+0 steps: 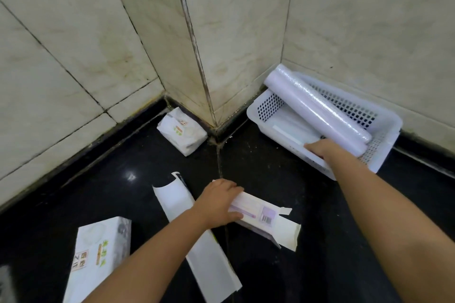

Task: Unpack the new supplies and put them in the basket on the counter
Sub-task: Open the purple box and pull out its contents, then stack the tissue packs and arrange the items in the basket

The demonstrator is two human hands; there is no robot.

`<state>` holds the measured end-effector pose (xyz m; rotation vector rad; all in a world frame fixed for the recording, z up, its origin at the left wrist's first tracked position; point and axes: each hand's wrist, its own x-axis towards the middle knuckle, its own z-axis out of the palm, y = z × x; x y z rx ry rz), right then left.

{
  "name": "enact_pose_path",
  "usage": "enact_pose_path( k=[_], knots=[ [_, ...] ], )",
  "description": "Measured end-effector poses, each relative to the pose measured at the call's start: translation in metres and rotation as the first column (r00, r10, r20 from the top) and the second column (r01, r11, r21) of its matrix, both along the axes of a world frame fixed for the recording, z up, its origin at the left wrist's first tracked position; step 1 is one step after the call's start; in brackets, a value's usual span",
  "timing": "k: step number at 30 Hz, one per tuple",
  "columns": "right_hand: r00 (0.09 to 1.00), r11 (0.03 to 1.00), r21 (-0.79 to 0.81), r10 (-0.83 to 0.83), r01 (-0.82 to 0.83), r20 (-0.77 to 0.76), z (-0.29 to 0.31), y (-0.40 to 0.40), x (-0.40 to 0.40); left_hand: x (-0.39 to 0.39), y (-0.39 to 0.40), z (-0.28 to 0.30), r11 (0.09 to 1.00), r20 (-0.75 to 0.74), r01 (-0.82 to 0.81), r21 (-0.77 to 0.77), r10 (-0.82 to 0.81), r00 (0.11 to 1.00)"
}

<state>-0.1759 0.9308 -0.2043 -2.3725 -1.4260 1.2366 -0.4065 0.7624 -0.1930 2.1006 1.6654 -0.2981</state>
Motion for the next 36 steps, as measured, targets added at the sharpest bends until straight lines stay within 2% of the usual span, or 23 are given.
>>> enact_pose_path(
  k=[4,7,10,11,15,18,19,22,25,27,30,33,36],
  knots=[
    [0.985,0.987,0.053,0.145,-0.150,0.095,0.005,-0.008,0.002,-0.002,-0.004,0.000,0.999,0.051,-0.036,0.012,0.035,0.998],
    [0.958,0.934,0.262,0.189,-0.243,0.215,0.025,-0.034,0.003,-0.007,-0.017,0.000,0.966,0.135,-0.180,0.185,0.157,0.978],
    [0.941,0.738,0.589,0.213,-0.330,0.262,0.035,-0.078,-0.004,-0.017,-0.036,-0.005,0.885,0.244,-0.343,0.314,0.274,0.930],
    [0.933,0.675,0.645,0.259,-0.360,0.250,0.036,-0.095,-0.010,-0.020,-0.043,-0.006,0.860,0.262,-0.373,0.349,0.293,0.920],
    [0.821,0.602,0.587,0.528,-0.541,0.215,0.029,-0.151,-0.043,-0.030,-0.072,-0.004,0.750,0.330,-0.464,0.471,0.338,0.881],
    [0.727,0.540,0.553,0.659,-0.635,0.192,0.016,-0.176,-0.084,-0.051,-0.100,-0.002,0.653,0.302,-0.551,0.519,0.464,0.833],
    [0.693,0.511,0.544,0.694,-0.665,0.196,0.012,-0.181,-0.101,-0.061,-0.112,-0.002,0.602,0.292,-0.628,0.493,0.565,0.771],
    [0.590,0.424,0.526,0.782,-0.738,0.198,0.006,-0.190,-0.154,-0.098,-0.149,-0.003,0.412,0.135,-0.844,0.344,0.868,0.479],
    [0.535,0.375,0.506,0.817,-0.776,0.215,0.003,-0.190,-0.201,-0.133,-0.177,-0.002,0.215,0.012,-0.960,0.177,0.975,0.221],
    [0.534,0.366,0.500,0.809,-0.784,0.245,0.004,-0.182,-0.227,-0.149,-0.183,-0.004,0.152,0.031,-0.987,0.058,0.988,0.154],
    [0.566,0.402,0.465,0.771,-0.789,0.293,0.010,-0.158,-0.258,-0.159,-0.183,-0.008,0.200,-0.004,-0.980,-0.007,0.980,0.200],
    [0.660,0.540,0.389,0.673,-0.746,0.332,0.018,-0.126,-0.280,-0.177,-0.180,-0.005,0.165,0.097,-0.985,-0.054,0.982,0.159],
    [0.701,0.645,0.290,0.588,-0.707,0.403,0.018,-0.096,-0.297,-0.206,-0.174,0.004,0.122,0.224,-0.991,-0.053,0.969,0.107]
  ],
)
